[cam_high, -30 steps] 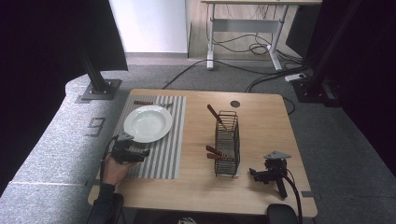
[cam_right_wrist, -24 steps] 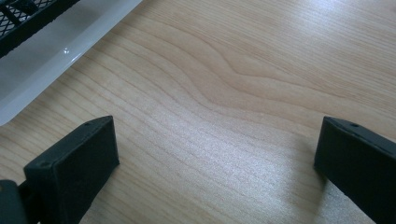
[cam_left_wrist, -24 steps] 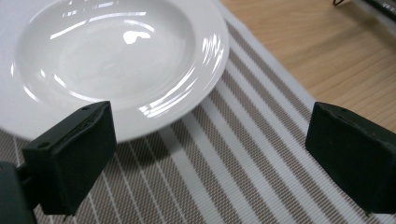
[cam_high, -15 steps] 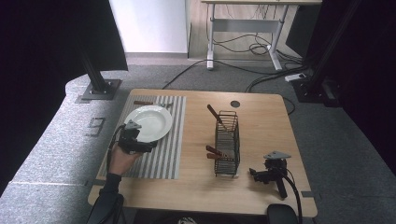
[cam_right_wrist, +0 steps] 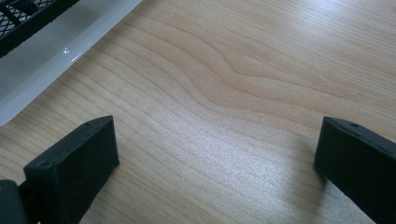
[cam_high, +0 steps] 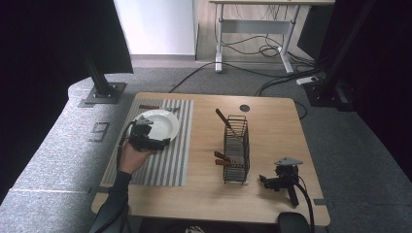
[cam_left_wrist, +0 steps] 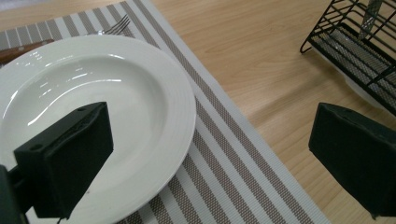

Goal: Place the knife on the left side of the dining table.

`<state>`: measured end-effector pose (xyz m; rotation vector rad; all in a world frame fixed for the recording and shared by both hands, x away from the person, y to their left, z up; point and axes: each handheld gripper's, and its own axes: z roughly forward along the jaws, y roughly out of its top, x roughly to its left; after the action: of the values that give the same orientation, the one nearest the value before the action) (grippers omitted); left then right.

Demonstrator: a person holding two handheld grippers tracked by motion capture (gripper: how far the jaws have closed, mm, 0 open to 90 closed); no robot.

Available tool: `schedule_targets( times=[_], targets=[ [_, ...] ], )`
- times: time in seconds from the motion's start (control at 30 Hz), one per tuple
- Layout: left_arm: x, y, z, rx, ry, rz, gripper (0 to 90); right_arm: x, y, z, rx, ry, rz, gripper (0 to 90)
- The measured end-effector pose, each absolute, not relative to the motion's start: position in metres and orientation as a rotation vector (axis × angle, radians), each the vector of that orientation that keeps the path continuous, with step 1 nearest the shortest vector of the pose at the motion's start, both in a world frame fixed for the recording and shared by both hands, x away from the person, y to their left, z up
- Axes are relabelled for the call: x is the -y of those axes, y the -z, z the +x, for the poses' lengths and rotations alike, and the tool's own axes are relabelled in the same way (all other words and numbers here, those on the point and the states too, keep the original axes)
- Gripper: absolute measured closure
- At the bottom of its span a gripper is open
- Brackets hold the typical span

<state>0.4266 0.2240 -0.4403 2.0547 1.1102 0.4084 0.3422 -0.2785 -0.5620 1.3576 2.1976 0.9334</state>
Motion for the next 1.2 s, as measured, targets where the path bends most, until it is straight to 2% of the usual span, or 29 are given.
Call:
schedule_targets(
  times=[0.33, 0.77, 1.2],
  targets=[
    [-0.201, 0.423, 0.436, -1.079, -0.399, 2.057, 0.1, 0.278, 0.562, 0.342, -2.198, -0.932, 1.36, 0.0],
    [-0.169, 0.398, 0.449, -1.048, -0.393, 2.043, 4.9, 0.279, 0.562, 0.342, -2.199, -0.932, 1.358, 0.0],
    [-0.131, 0.376, 0.462, -0.993, -0.379, 2.036, 3.3, 0.279, 0.562, 0.342, -2.198, -0.932, 1.356, 0.0]
  ],
)
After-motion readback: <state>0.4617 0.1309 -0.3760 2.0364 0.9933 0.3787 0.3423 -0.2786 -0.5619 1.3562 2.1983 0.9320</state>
